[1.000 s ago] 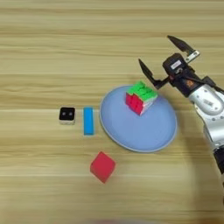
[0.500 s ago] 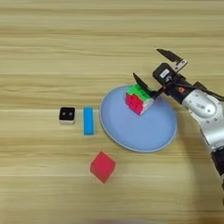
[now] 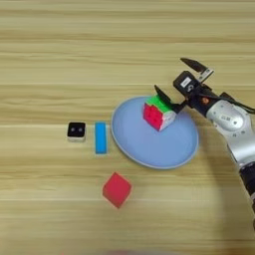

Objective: Move the objects on the table

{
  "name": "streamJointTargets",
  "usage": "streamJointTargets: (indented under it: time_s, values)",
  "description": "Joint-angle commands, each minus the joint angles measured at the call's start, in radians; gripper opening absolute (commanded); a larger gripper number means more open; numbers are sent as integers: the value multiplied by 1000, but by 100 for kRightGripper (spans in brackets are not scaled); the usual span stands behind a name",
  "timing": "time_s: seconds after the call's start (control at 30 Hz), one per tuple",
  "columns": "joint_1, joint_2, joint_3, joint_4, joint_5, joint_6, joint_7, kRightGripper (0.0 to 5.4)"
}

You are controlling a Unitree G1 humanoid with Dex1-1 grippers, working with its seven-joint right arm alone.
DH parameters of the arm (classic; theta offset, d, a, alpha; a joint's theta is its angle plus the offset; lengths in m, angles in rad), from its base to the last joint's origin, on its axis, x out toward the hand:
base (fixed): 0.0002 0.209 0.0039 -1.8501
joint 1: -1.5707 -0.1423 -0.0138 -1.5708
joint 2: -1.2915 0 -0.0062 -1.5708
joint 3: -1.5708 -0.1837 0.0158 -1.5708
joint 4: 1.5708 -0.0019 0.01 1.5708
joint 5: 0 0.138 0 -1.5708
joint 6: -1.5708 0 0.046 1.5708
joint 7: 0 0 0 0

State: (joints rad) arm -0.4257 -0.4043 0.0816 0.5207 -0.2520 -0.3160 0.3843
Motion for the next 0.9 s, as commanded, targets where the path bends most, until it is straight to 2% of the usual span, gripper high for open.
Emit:
streamJointTargets:
  time_s: [0.03,0.5,0.9]
  values:
    - [-49,-37,11,-21,-13,21,8,538]
    - [-34,-64,34,-25,-31,17,-6,538]
    - [2,-86,79,-64,-111,-64,-51,538]
